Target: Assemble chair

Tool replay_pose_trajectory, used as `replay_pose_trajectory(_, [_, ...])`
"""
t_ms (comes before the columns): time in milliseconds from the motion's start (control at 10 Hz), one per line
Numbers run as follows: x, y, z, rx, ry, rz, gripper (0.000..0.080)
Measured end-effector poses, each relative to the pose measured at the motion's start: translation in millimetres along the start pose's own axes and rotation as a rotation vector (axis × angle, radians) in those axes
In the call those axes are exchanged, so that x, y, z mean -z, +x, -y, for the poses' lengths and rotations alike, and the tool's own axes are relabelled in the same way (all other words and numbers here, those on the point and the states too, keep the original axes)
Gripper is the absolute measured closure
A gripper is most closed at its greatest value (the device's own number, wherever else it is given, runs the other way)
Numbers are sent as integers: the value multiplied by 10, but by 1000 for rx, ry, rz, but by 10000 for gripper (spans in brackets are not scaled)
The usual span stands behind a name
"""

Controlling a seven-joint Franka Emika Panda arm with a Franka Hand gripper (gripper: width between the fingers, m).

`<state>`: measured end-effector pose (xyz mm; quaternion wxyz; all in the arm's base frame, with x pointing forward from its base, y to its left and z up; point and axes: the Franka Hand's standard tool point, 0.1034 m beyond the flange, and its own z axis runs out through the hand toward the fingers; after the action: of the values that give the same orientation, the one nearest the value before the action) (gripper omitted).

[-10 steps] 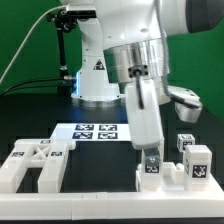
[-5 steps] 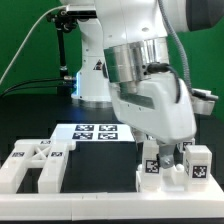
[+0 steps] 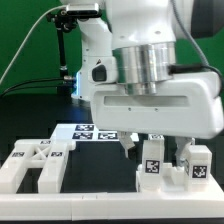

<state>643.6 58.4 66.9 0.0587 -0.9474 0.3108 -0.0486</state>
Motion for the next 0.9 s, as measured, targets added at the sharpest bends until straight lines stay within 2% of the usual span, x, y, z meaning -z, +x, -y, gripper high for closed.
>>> replay_pose_trajectory(100, [-22, 28, 6, 205, -6, -26, 151])
replay_pose_trajectory(200, [-23, 30, 0, 141, -1, -23, 151])
replay_pose_trajectory(400, [-27, 26, 2, 69, 2, -22, 417])
replay_pose_trajectory(500, [-29, 22, 3, -24, 3, -21, 417])
replay_pose_trajectory(600, [-38, 21, -33, -120, -3, -14, 509])
replay_pose_trajectory(900, [-34, 23, -39, -555, 11, 7, 515])
